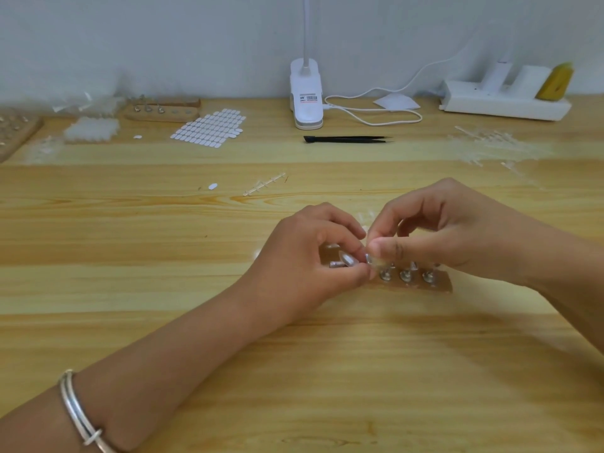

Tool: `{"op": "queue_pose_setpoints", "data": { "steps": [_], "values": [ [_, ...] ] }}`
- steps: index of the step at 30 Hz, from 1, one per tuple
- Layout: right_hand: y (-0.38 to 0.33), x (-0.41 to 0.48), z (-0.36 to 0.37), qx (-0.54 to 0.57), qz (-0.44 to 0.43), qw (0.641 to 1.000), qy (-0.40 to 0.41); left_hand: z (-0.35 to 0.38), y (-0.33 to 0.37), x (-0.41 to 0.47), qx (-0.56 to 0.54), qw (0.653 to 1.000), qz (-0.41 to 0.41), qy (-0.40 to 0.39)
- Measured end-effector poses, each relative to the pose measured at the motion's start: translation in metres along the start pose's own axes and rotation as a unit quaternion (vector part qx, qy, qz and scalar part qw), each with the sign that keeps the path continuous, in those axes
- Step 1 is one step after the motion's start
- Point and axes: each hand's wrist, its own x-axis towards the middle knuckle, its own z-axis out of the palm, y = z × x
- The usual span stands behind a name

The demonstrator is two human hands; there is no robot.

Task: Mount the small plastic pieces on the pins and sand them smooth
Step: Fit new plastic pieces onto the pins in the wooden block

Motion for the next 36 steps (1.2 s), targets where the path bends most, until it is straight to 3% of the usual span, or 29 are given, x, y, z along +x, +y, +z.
{"op": "queue_pose_setpoints", "data": {
  "steps": [15,22,26,30,32,36],
  "values": [
    [0.001,0.000,0.010,-0.052,-0.004,0.997,0.053,-0.002,-0.006,0.001,-0.001,1.000,-0.011,-0.012],
    [-0.002,-0.001,0.015,-0.143,-0.007,0.989,0.049,-0.003,-0.007,0.001,0.018,1.000,-0.012,-0.009],
    [-0.002,-0.001,0.017,-0.131,-0.008,0.990,0.049,-0.002,-0.005,0.000,0.045,0.999,-0.005,-0.002],
    [0.011,0.009,0.004,-0.058,-0.006,0.989,0.134,-0.003,-0.008,-0.001,0.096,0.995,0.029,0.022],
    [0.020,0.015,-0.006,-0.107,-0.002,0.977,0.183,-0.004,-0.008,-0.001,0.129,0.991,0.030,0.028],
    [0.030,0.019,-0.012,-0.188,0.015,0.975,0.117,-0.003,-0.007,-0.001,0.183,0.982,0.035,0.018]
  ]
}}
